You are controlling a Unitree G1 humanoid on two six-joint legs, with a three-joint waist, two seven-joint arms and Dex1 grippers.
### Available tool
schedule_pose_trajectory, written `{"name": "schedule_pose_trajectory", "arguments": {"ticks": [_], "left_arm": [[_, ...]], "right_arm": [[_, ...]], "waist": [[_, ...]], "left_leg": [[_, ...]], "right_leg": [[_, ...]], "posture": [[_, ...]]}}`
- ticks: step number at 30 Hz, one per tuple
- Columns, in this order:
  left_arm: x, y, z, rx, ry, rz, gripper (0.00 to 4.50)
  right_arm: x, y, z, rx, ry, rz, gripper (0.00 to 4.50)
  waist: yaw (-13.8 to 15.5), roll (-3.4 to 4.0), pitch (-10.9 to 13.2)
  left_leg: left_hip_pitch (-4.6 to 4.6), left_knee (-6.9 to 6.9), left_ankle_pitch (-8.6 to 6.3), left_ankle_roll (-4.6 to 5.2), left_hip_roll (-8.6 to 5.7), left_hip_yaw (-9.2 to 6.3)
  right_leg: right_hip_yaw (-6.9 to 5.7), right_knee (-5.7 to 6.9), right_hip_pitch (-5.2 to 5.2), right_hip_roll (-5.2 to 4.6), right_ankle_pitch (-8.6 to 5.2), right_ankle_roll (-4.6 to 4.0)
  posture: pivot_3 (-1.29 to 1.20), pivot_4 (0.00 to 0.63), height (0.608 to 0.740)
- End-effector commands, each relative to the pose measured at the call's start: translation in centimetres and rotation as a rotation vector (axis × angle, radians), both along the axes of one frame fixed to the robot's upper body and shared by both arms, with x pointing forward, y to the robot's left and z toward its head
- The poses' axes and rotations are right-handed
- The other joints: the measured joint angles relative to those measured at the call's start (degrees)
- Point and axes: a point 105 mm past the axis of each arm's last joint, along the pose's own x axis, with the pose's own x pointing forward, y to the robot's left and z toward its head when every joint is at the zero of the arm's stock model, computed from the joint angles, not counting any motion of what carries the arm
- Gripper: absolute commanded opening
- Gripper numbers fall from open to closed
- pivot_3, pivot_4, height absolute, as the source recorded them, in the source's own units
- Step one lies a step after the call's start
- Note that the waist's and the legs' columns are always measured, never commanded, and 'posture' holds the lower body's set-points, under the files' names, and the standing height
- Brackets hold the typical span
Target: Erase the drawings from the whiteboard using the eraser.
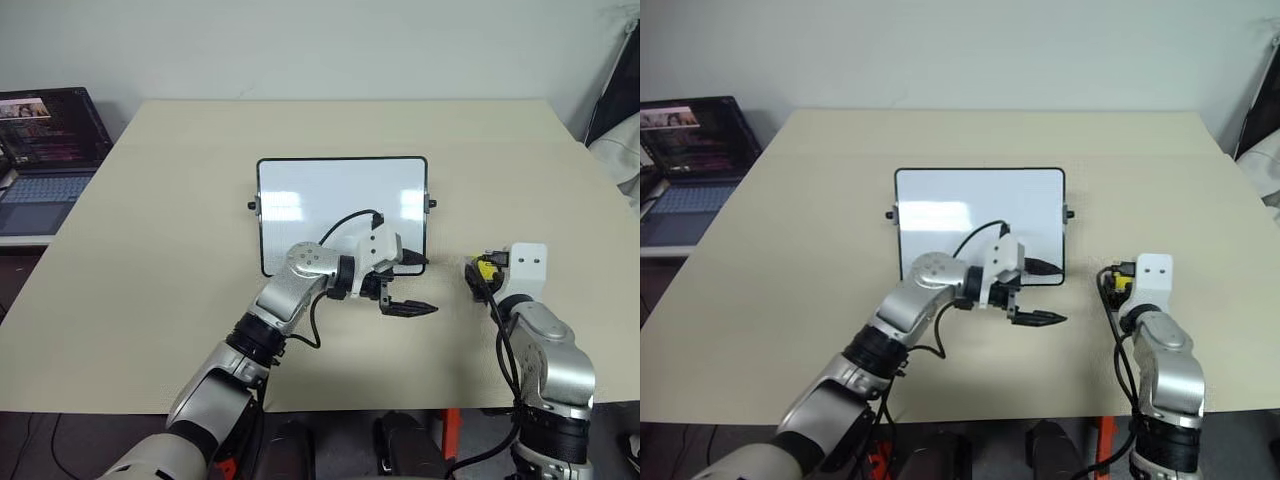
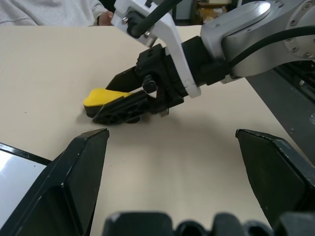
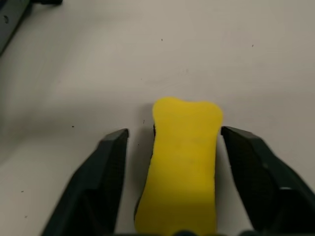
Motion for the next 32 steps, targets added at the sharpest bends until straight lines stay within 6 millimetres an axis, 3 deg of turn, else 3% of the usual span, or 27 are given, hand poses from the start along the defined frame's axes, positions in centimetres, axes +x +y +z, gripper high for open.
{"name": "schedule_pose_trajectory", "arguments": {"ticks": [1, 5, 7, 9, 12, 19, 23, 28, 32], "left_arm": [[-0.2, 0.9, 0.2, -0.017, -0.024, 0.039, 4.5], [0.1, 3.3, -1.1, -0.009, -0.01, 0.149, 4.5], [0.0, 5.4, -1.3, -0.039, 0.015, 0.25, 4.5], [-0.4, 8.0, -1.4, -0.083, 0.05, 0.382, 4.5], [-1.2, 11.7, -1.5, -0.141, 0.083, 0.608, 4.5], [-2.4, 19.3, -1.7, -0.217, -0.044, 1.195, 4.5], [-2.9, 20.0, -2.9, -0.241, -0.05, 1.309, 4.5], [-4.0, 22.2, -6.2, -0.179, -0.045, 1.494, 4.5], [-4.3, 21.8, -6.7, -0.181, -0.055, 1.51, 4.5]], "right_arm": [[0.5, -1.0, 1.6, -0.005, -0.077, -0.018, 4.49], [0.1, -0.7, 3.7, -0.019, -0.171, 0.036, 4.49], [-1.0, 0.9, 5.5, -0.04, -0.249, 0.141, 4.49], [-2.6, 3.3, 6.0, -0.025, -0.27, 0.28, 4.49], [-4.7, 4.9, 5.4, -0.038, -0.292, 0.357, 4.49], [-8.5, 2.0, 1.3, 0.005, -0.342, 0.178, 4.49], [-8.4, 0.6, 0.6, 0.048, -0.352, 0.147, 4.49], [-9.2, 1.0, 0.4, 0.005, -0.337, 0.189, 4.49], [-9.1, 1.5, 0.1, 0.022, -0.314, 0.232, 4.49]], "waist": [[0.0, 0.0, 0.0], [-0.1, 0.01, 0.0], [-0.2, 0.02, 0.0], [-0.3, 0.03, 0.0], [-0.2, 0.04, 0.0], [1.0, -0.02, -0.1], [0.7, -0.03, -0.1], [0.5, 0.01, -0.1], [0.5, 0.0, -0.1]], "left_leg": [[0.0, 0.0, 0.0, 0.0, 0.0, -0.01], [0.02, 0.0, 0.0, 0.0, 0.03, -0.06], [0.01, 0.0, 0.0, 0.0, 0.03, -0.09], [0.0, -0.02, -0.01, 0.0, 0.08, -0.11], [0.0, -0.02, -0.03, -0.01, 0.15, -0.17], [0.06, 0.04, -0.03, -0.01, 0.06, -0.2], [0.17, 0.12, 0.01, 0.02, 0.07, -0.05], [0.44, 0.02, 0.01, 0.02, 0.17, -0.08], [0.42, 0.03, 0.0, 0.01, 0.13, -0.12]], "right_leg": [[0.0, 0.0, 0.0, 0.0, 0.0, 0.0], [0.02, 0.02, 0.0, 0.0, 0.0, 0.0], [0.0, 0.03, 0.0, 0.0, 0.0, 0.0], [0.0, 0.01, -0.01, -0.03, -0.02, 0.02], [-0.02, -0.02, 0.01, -0.18, -0.04, 0.02], [-0.01, -0.11, 0.15, -0.31, -0.05, 0.04], [0.04, -0.09, 0.21, -0.25, -0.08, 0.16], [0.0, -0.1, 0.48, -0.13, -0.18, 0.19], [-0.02, -0.13, 0.51, -0.15, -0.19, 0.18]], "posture": [[0.0, 0.15, 0.74], [0.0, 0.15, 0.74], [0.0, 0.15, 0.74], [0.0, 0.15, 0.74], [0.0, 0.15, 0.74], [0.0, 0.15, 0.74], [0.0, 0.15, 0.74], [0.0, 0.15, 0.74], [0.0, 0.15, 0.74]]}}
